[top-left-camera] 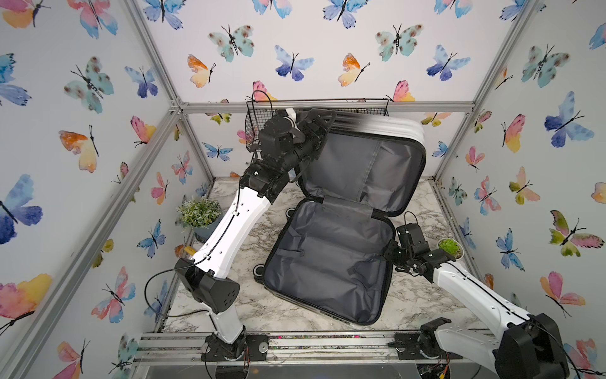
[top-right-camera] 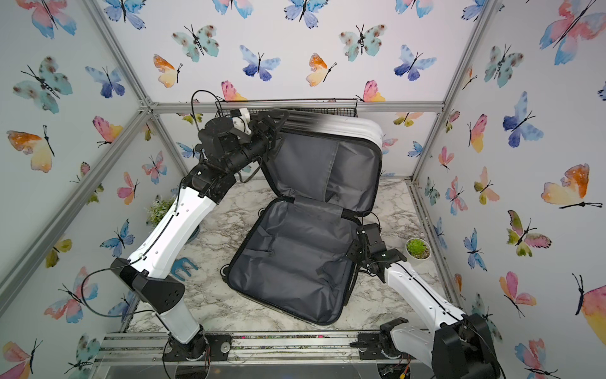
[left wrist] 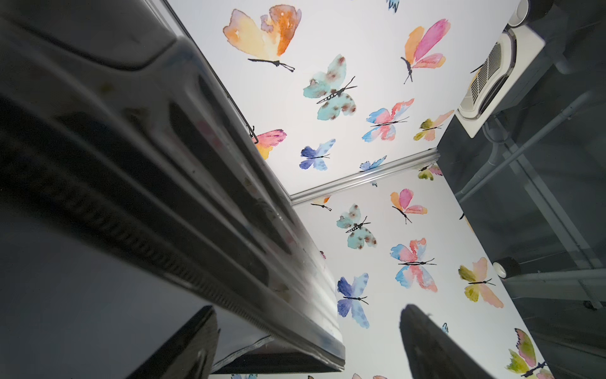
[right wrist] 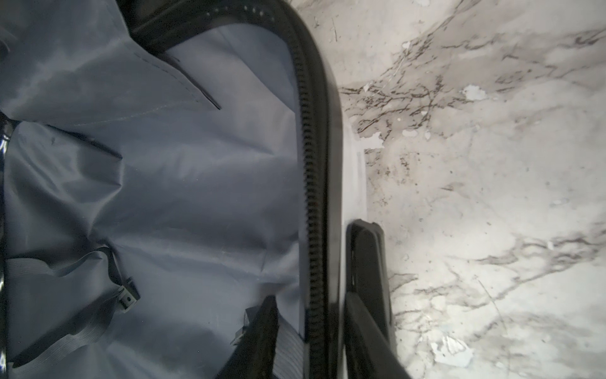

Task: Close the suitcase zippers
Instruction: Close the suitcase at the center of the board.

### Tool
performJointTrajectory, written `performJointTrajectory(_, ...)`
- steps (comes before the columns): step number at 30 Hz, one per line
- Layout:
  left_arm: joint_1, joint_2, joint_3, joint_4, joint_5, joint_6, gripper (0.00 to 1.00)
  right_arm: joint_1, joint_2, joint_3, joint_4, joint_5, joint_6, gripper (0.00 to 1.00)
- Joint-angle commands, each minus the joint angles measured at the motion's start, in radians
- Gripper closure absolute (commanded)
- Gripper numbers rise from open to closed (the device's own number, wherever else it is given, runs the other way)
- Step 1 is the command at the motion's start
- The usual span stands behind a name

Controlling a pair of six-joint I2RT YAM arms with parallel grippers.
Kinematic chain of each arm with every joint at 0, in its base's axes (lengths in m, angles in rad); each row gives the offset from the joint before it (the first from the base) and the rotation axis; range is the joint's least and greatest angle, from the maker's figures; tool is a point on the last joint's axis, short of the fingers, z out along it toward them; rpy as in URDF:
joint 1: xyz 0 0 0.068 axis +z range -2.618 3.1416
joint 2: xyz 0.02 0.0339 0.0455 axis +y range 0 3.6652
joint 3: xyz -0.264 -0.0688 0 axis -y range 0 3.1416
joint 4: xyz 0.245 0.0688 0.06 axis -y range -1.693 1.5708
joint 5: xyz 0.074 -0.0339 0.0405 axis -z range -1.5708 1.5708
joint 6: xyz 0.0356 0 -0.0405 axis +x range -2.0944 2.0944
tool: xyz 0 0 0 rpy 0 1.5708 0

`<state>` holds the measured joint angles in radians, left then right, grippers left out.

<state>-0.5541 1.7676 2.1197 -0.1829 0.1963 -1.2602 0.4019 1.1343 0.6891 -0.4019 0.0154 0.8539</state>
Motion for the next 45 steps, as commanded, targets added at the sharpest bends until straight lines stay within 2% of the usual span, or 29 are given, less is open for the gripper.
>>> performJointTrajectory(1, -0.001, 0.050, 0.076, -0.052, 0.012, 0.013, 0.20, 0.035, 0.011, 0.012, 0.092, -0.058, 0.026, 0.68)
performJointTrajectory(3, -0.001, 0.074, 0.091, -0.052, 0.022, -0.004, 0.22, 0.040, 0.015, 0.015, 0.093, -0.055, 0.031, 0.69)
performJointTrajectory(6, 0.002, 0.108, 0.120, -0.045, 0.040, -0.024, 0.35, 0.045, 0.021, 0.022, 0.097, -0.046, 0.033, 0.72)
performJointTrajectory(11, 0.003, 0.151, 0.208, -0.049, 0.064, -0.029, 0.69, 0.049, 0.024, 0.017, 0.124, -0.037, 0.054, 0.80)
performJointTrajectory(13, 0.003, 0.131, 0.187, -0.047, 0.070, -0.027, 0.84, 0.049, 0.027, 0.016, 0.150, -0.035, 0.084, 0.84)
performJointTrajectory(16, 0.002, 0.073, 0.113, -0.019, 0.086, -0.027, 0.94, 0.051, 0.034, 0.021, 0.195, -0.032, 0.160, 0.87)
performJointTrajectory(19, -0.004, -0.003, 0.047, -0.009, 0.089, -0.020, 1.00, 0.052, 0.057, 0.017, 0.245, -0.023, 0.324, 0.88)
performJointTrajectory(22, -0.025, -0.079, -0.010, 0.012, 0.095, -0.004, 1.00, 0.067, 0.111, 0.046, 0.304, -0.012, 0.434, 0.90)
performJointTrajectory(25, -0.050, -0.165, -0.083, -0.023, 0.090, 0.026, 1.00, 0.085, 0.170, 0.132, 0.274, 0.038, 0.496, 0.90)
performJointTrajectory(27, -0.057, -0.242, -0.187, -0.023, 0.077, 0.025, 1.00, 0.093, 0.203, 0.177, 0.254, 0.062, 0.532, 0.90)
performJointTrajectory(30, -0.058, -0.362, -0.358, -0.011, 0.051, 0.004, 1.00, 0.103, 0.230, 0.173, 0.332, 0.063, 0.585, 0.90)
performJointTrajectory(34, -0.058, -0.508, -0.545, -0.062, 0.004, -0.008, 1.00, 0.107, 0.279, 0.180, 0.362, 0.059, 0.581, 0.87)
performJointTrajectory(35, -0.058, -0.542, -0.585, -0.081, -0.009, -0.012, 1.00, 0.107, 0.284, 0.177, 0.381, 0.054, 0.554, 0.83)
performJointTrajectory(36, -0.058, -0.583, -0.629, -0.100, -0.026, -0.015, 0.99, 0.107, 0.287, 0.176, 0.393, 0.040, 0.515, 0.74)
performJointTrajectory(39, -0.056, -0.671, -0.715, -0.180, -0.078, -0.008, 0.97, 0.107, 0.260, 0.172, 0.339, 0.030, 0.420, 0.56)
performJointTrajectory(42, -0.055, -0.726, -0.765, -0.244, -0.086, -0.009, 0.93, 0.094, 0.185, 0.118, 0.268, 0.042, 0.387, 0.47)
performJointTrajectory(45, -0.055, -0.768, -0.808, -0.282, -0.089, -0.013, 0.85, 0.069, 0.101, 0.073, 0.168, 0.061, 0.331, 0.42)
